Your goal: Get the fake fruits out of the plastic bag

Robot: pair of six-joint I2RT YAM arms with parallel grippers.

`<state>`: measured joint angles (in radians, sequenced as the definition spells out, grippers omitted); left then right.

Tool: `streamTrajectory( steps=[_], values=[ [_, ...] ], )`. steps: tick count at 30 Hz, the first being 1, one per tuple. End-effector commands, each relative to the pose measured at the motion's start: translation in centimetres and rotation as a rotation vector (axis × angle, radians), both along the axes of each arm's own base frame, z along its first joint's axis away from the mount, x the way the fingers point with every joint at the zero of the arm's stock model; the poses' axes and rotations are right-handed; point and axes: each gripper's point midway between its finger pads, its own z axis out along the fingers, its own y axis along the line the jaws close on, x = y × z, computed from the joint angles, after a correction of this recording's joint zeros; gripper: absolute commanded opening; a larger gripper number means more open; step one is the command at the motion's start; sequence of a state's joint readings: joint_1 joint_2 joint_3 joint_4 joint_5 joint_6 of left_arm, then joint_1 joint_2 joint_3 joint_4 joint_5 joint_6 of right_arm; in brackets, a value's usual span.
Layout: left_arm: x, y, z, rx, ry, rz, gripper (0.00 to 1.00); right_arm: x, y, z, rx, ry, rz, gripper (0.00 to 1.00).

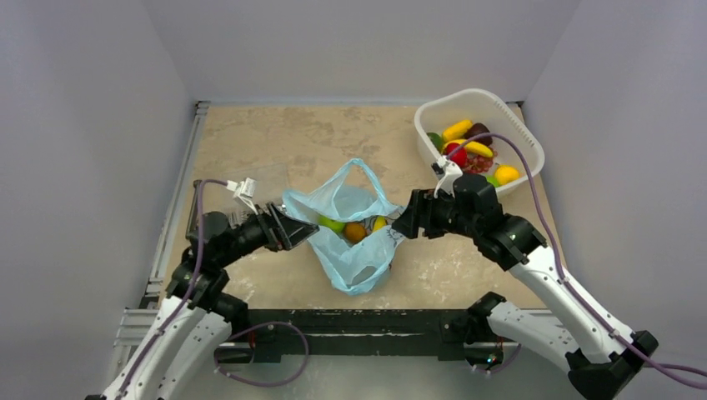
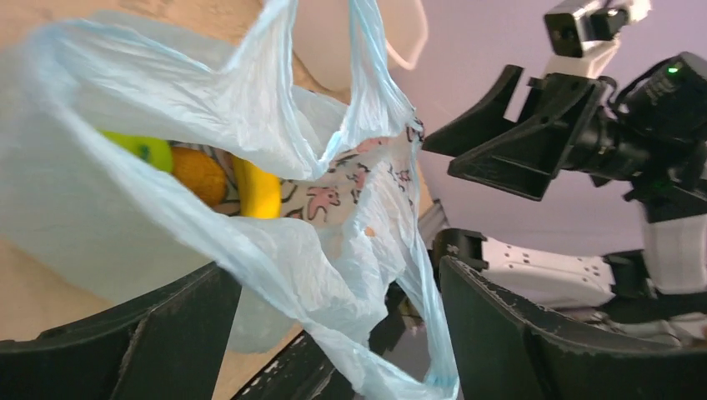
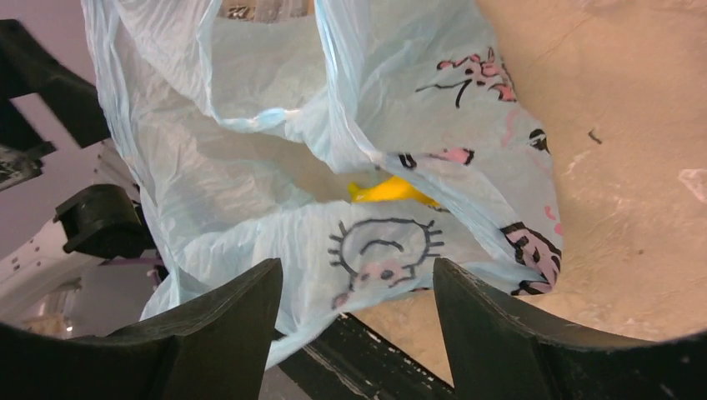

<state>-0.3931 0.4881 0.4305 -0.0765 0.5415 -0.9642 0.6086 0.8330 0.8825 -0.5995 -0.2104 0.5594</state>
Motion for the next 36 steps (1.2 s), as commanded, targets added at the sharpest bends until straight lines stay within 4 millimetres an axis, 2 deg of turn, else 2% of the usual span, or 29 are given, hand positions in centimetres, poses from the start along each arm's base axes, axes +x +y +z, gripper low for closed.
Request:
streamTrajectory(
  steps=[1, 3, 5, 7, 9, 11, 16, 19, 21, 24, 28, 36],
  values=[
    [-2.8, 5.8, -5.1, 0.443, 0.193, 0.123, 0.91, 1.5, -2.1, 2.6, -0.158, -0.087, -0.028, 0.68],
    [-2.7, 6.4, -2.6, 0.456, 0.168, 0.152, 0.95, 1.8, -1.7, 4.6, -0.140, -0.139, -0.005, 0.68],
    [-2.2, 7.1, 0.8, 0.479, 0.102, 0.192, 0.95, 1.6, -0.5, 6.3, -0.084, -0.177, 0.051, 0.67],
    [-1.3, 7.4, 4.4, 0.514, 0.010, 0.196, 0.95, 1.1, 1.2, 7.0, -0.008, -0.179, 0.122, 0.64],
    [-0.3, 6.2, 6.3, 0.528, -0.089, 0.122, 0.98, 0.3, 3.0, 7.2, 0.077, -0.160, 0.185, 0.60],
    [0.5, 4.3, 7.3, 0.527, -0.172, 0.012, 1.00, -0.4, 4.5, 6.8, 0.141, -0.140, 0.230, 0.57],
    [1.9, 0.5, 7.0, 0.674, -0.364, -0.193, 1.00, -2.1, 7.4, 6.3, 0.229, -0.123, 0.300, 0.55],
    [2.3, -1.3, 6.0, 0.854, -0.550, -0.278, 1.00, -3.2, 8.7, 4.9, 0.254, -0.087, 0.341, 0.55],
    [3.5, -1.5, 4.9, 0.988, -0.643, -0.286, 1.00, -3.7, 9.3, 3.9, 0.271, -0.061, 0.356, 0.55],
    [5.3, -1.9, 3.3, 1.127, -0.737, -0.296, 1.00, -4.3, 9.7, 2.8, 0.280, -0.044, 0.361, 0.55],
    [6.7, -3.1, 2.0, 1.225, -0.808, -0.300, 1.00, -4.3, 9.7, 1.8, 0.266, -0.037, 0.354, 0.54],
    [7.9, -6.1, -1.3, 1.323, -0.847, -0.387, 1.00, -4.2, 9.9, 0.8, 0.249, -0.029, 0.352, 0.52]
  ],
)
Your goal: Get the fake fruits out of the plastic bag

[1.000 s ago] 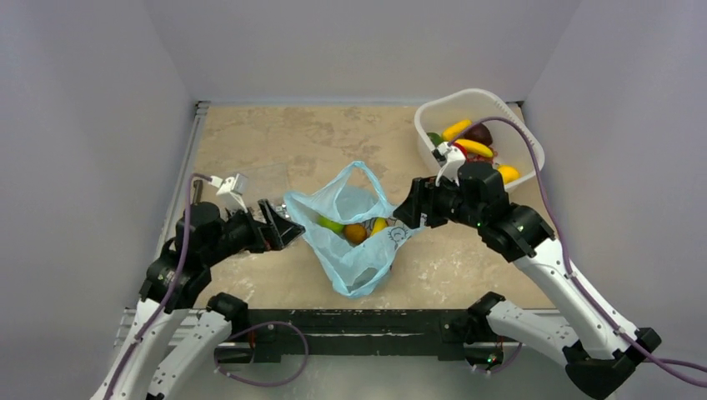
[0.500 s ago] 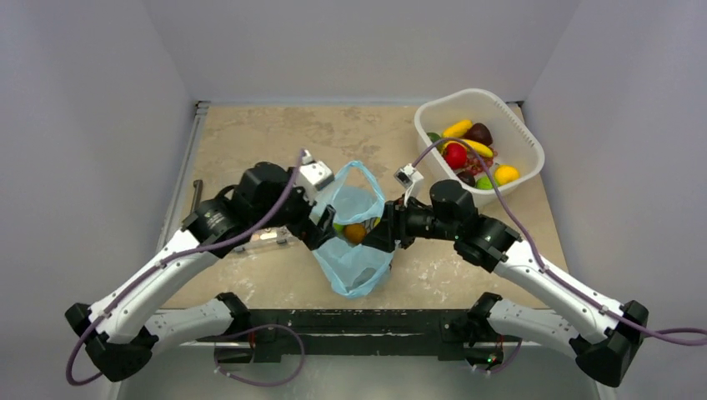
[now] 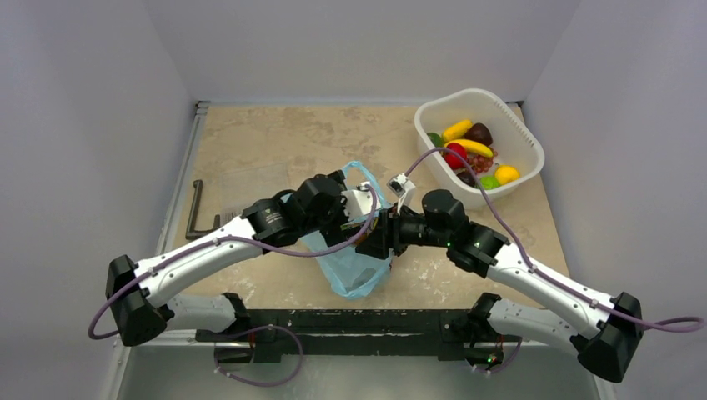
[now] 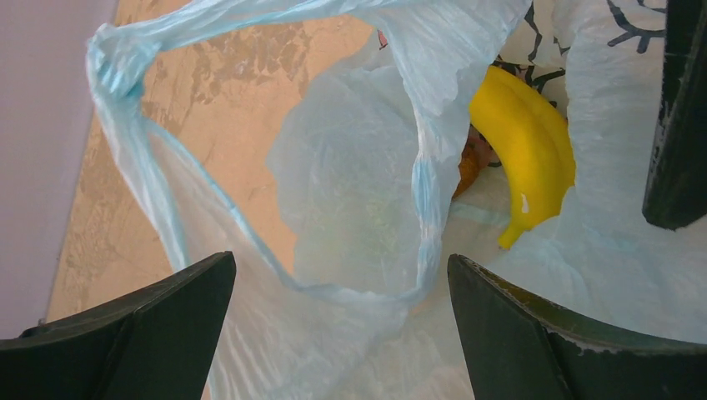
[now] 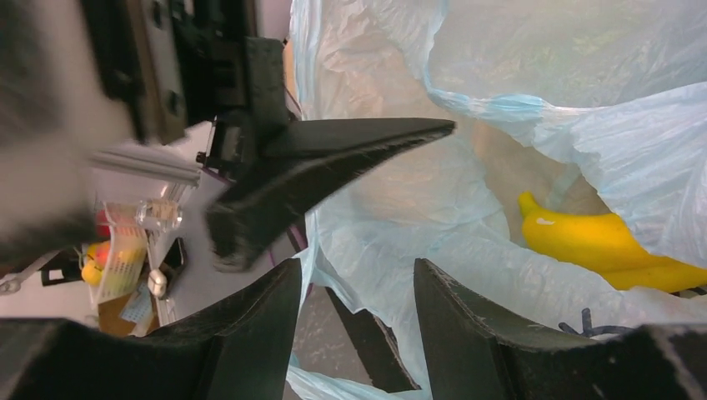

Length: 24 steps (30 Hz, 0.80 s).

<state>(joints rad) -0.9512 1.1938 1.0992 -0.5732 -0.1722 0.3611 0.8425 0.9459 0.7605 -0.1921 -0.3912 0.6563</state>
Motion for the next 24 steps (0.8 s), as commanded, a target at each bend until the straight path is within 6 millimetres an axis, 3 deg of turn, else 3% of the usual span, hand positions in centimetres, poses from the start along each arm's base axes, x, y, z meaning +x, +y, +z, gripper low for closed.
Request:
streamTrajectory(
  steps=[1, 4, 6, 11, 13, 14, 17, 20, 24],
  values=[
    [2.1, -1.2, -0.1, 0.056, -0.093, -0.001, 1.00, 0.3, 0.6, 0.5, 0.031, -0.027, 0.000, 0.52],
    [3.6, -1.0, -0.8, 0.119, -0.105, 0.070, 0.94, 0.3, 0.7, -0.3, 0.016, -0.020, 0.001, 0.50],
    [4.3, -1.1, -0.7, 0.131, -0.112, 0.107, 0.82, 0.2, 1.0, -0.9, 0.004, -0.020, 0.011, 0.47],
    [5.2, -1.3, -0.7, 0.109, -0.071, 0.168, 0.33, 0.4, 1.6, -2.9, -0.044, -0.032, -0.013, 0.36],
    [5.6, -1.1, -0.5, 0.073, -0.035, 0.197, 0.07, 1.0, 1.7, -3.6, -0.049, -0.033, -0.050, 0.32],
    [5.8, -1.0, -0.1, 0.040, -0.021, 0.215, 0.02, 1.3, 1.7, -4.0, -0.053, -0.031, -0.066, 0.29],
    [6.4, -0.9, 1.4, -0.083, 0.042, 0.253, 0.00, 2.1, 1.9, -5.6, -0.074, -0.028, -0.105, 0.24],
    [7.0, -0.7, 3.3, -0.245, 0.112, 0.271, 0.00, 2.3, 2.0, -8.7, -0.131, 0.007, -0.119, 0.19],
    [8.3, 0.8, 4.5, -0.347, 0.114, 0.333, 0.00, 0.6, 1.5, -12.8, -0.215, 0.099, -0.101, 0.11]
  ],
)
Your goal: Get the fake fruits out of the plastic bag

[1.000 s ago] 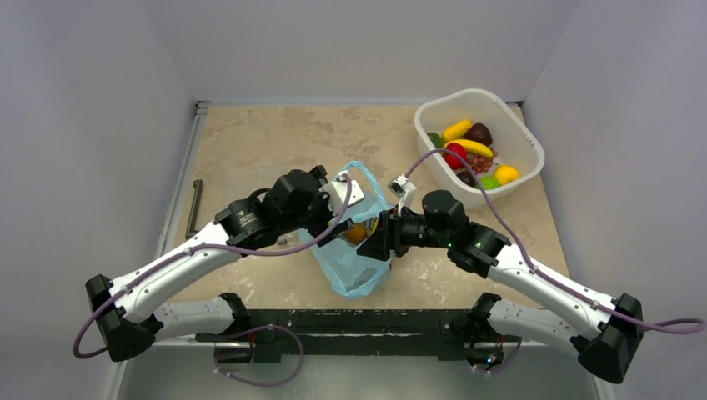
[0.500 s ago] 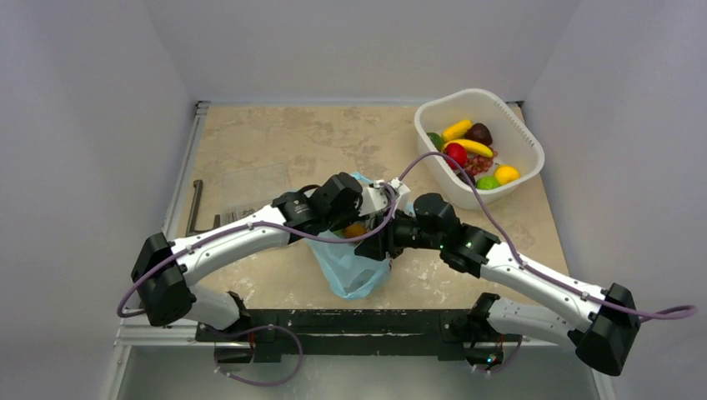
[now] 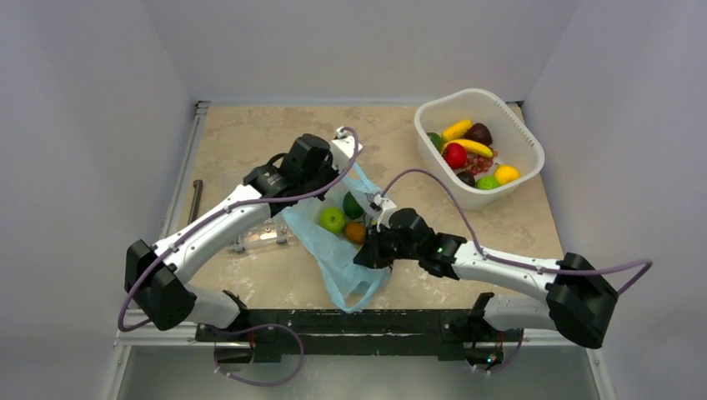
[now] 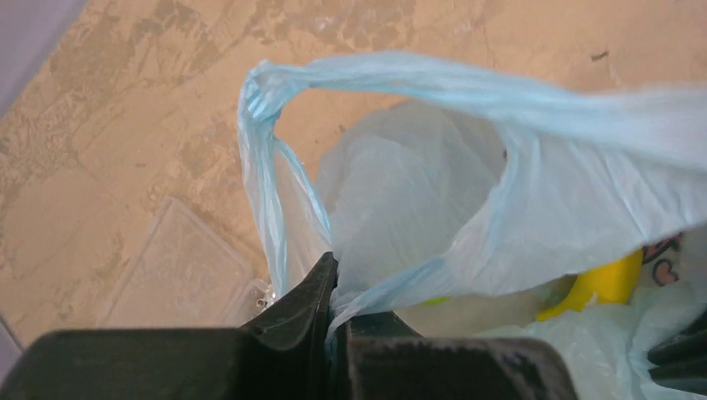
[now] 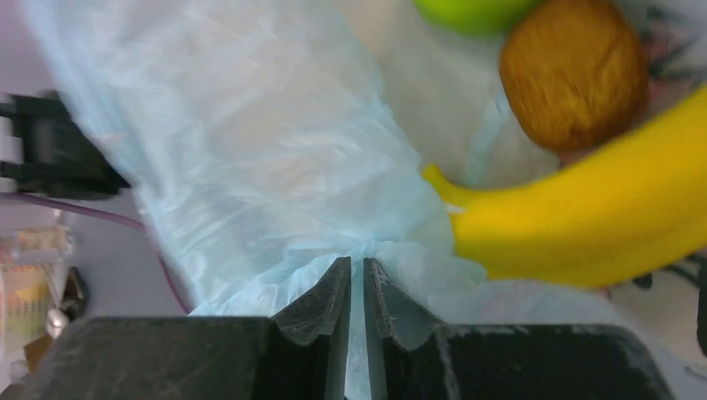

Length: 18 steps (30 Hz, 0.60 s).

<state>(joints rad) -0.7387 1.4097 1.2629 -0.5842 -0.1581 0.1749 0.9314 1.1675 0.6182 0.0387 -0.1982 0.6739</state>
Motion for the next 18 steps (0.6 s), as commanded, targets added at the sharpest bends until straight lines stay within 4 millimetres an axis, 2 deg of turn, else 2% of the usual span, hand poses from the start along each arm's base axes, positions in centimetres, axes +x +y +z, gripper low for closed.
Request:
streamTrajectory(
  steps=[1, 4, 7, 10, 14, 15, 17, 18],
  values=[
    [1.2, -0.8, 5.9, -0.289, -0.064, 0.045, 0.00, -2.0, -0.9, -4.4, -0.076, 0.095, -0.013, 0.10],
    [1.9, 0.2, 6.3, -0.345, -0.078, 0.088, 0.00, -4.2, -2.2, -6.4, -0.121, 0.152, -0.002, 0.07],
    [1.8, 0.0, 5.8, -0.370, -0.068, 0.062, 0.00, -4.9, -3.6, -6.9, -0.167, 0.150, -0.020, 0.08],
    [1.5, -0.4, 5.1, -0.402, -0.043, 0.061, 0.00, -3.6, -3.5, -5.1, -0.169, 0.089, -0.049, 0.11],
    [0.9, -0.8, 4.4, -0.394, 0.008, 0.043, 0.00, -1.9, -1.6, -1.2, -0.154, 0.022, -0.038, 0.16],
    [0.6, -0.5, 4.1, -0.374, 0.035, 0.050, 0.08, -1.5, -1.1, -0.1, -0.147, 0.003, -0.037, 0.17],
    [0.2, 0.2, 4.5, -0.349, 0.061, 0.077, 0.31, -0.5, 0.0, 2.5, -0.122, -0.044, -0.034, 0.20],
    [0.0, 0.6, 4.9, -0.349, 0.063, 0.106, 0.41, -0.2, 0.1, 2.9, -0.126, -0.056, -0.034, 0.22]
  ],
)
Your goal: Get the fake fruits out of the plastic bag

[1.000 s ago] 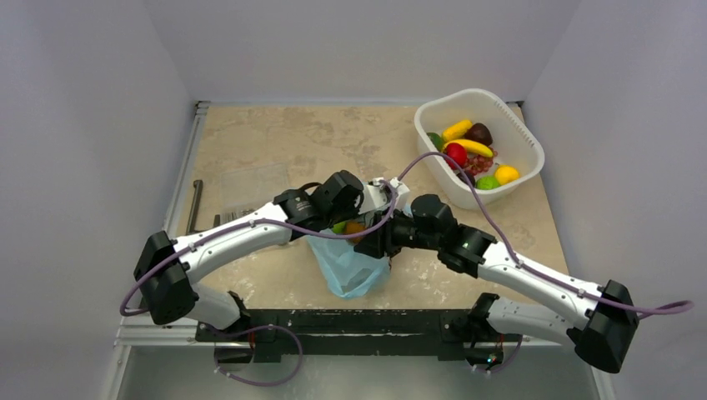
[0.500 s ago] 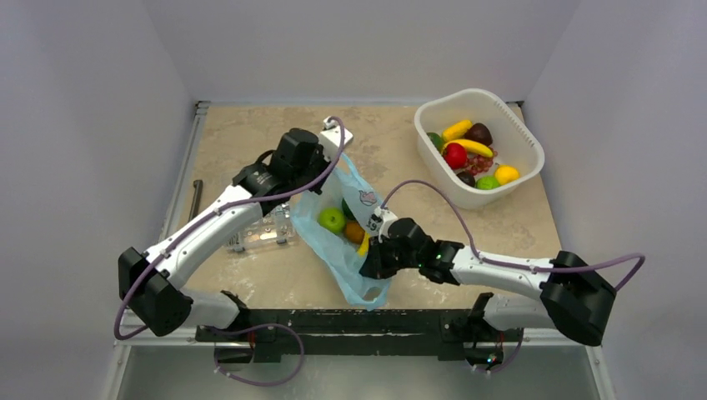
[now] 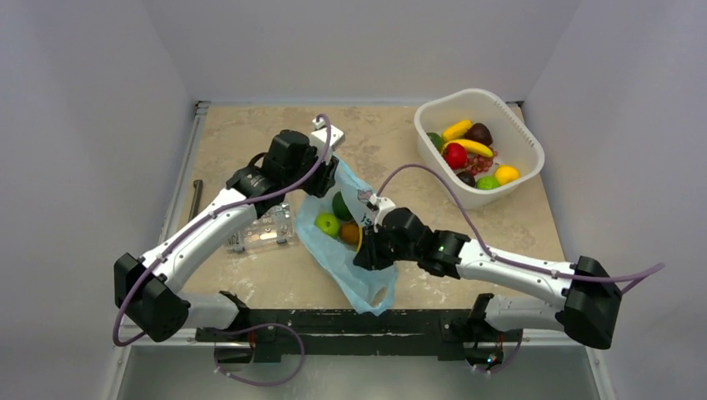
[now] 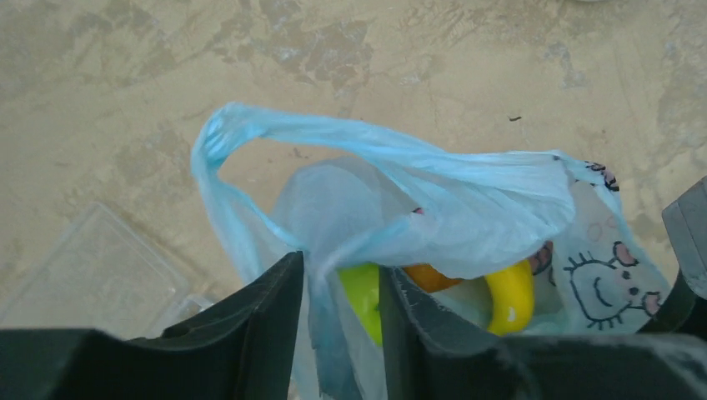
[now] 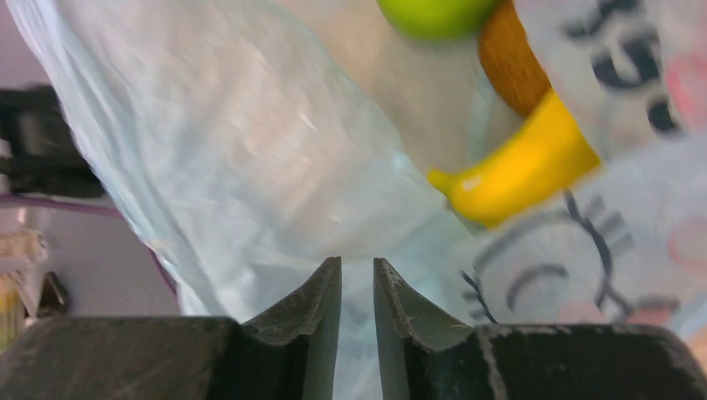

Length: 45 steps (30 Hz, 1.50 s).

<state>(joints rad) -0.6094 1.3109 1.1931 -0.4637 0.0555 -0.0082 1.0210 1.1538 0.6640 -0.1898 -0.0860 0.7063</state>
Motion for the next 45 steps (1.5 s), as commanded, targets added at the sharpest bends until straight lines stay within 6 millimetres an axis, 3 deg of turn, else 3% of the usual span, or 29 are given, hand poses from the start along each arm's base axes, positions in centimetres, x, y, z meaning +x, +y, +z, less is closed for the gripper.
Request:
streamTrajectory(
  steps=[1, 2, 4, 7, 11, 18, 20, 23, 27, 30, 32, 35, 38, 45],
  values=[
    [-0.8, 1.0, 2.9, -0.030, 0.031, 0.064, 0.57, 2.8, 2.0, 5.9, 0.038, -0.142, -0.009, 0.26],
    [-1.4, 1.7, 3.4, -0.036, 0.054, 0.102, 0.77, 3.2, 2.2, 6.5, 0.038, -0.157, -0.013, 0.30],
    [-2.6, 3.2, 4.9, -0.066, 0.063, 0.184, 0.98, 3.6, 2.8, 7.2, 0.050, -0.168, -0.012, 0.33],
    [-5.2, 5.8, 6.0, -0.133, 0.110, 0.323, 1.00, 4.4, 3.3, 7.3, 0.051, -0.189, -0.031, 0.36],
    [-9.6, 7.5, 5.5, -0.265, 0.212, 0.408, 1.00, 5.0, 4.1, 5.6, 0.018, -0.179, -0.028, 0.38],
    [-15.3, 9.0, 0.6, -0.402, 0.483, 0.596, 1.00, 2.5, 6.4, 4.4, 0.089, -0.122, 0.080, 0.29],
    [-16.5, 8.7, -1.7, -0.443, 0.577, 0.652, 1.00, 1.9, 6.7, 4.2, 0.092, -0.125, 0.097, 0.29],
    [-17.6, 6.2, -3.5, -0.541, 0.710, 0.585, 1.00, 1.4, 6.9, 3.8, 0.091, -0.129, 0.103, 0.28],
    [-17.7, 3.2, -5.5, -0.638, 0.812, 0.502, 1.00, 0.3, 7.7, 3.5, 0.115, -0.112, 0.116, 0.26],
    [-17.2, 2.2, -7.1, -0.632, 0.831, 0.482, 1.00, -0.6, 8.7, 3.6, 0.143, -0.102, 0.129, 0.25],
    [-16.8, 2.1, -8.4, -0.578, 0.829, 0.481, 0.91, -0.4, 8.4, 3.2, 0.115, -0.109, 0.102, 0.24],
    [-16.9, 3.3, -10.3, -0.475, 0.796, 0.508, 0.65, 1.0, 5.0, 1.1, -0.040, -0.124, -0.032, 0.21],
    [-17.2, 3.9, -12.1, -0.439, 0.776, 0.500, 0.49, 1.3, 1.9, -0.4, -0.130, -0.133, -0.107, 0.18],
    [-18.0, 1.7, -14.1, -0.503, 0.836, 0.368, 0.15, 0.0, -3.2, -2.8, -0.143, -0.107, -0.201, 0.15]
  ],
)
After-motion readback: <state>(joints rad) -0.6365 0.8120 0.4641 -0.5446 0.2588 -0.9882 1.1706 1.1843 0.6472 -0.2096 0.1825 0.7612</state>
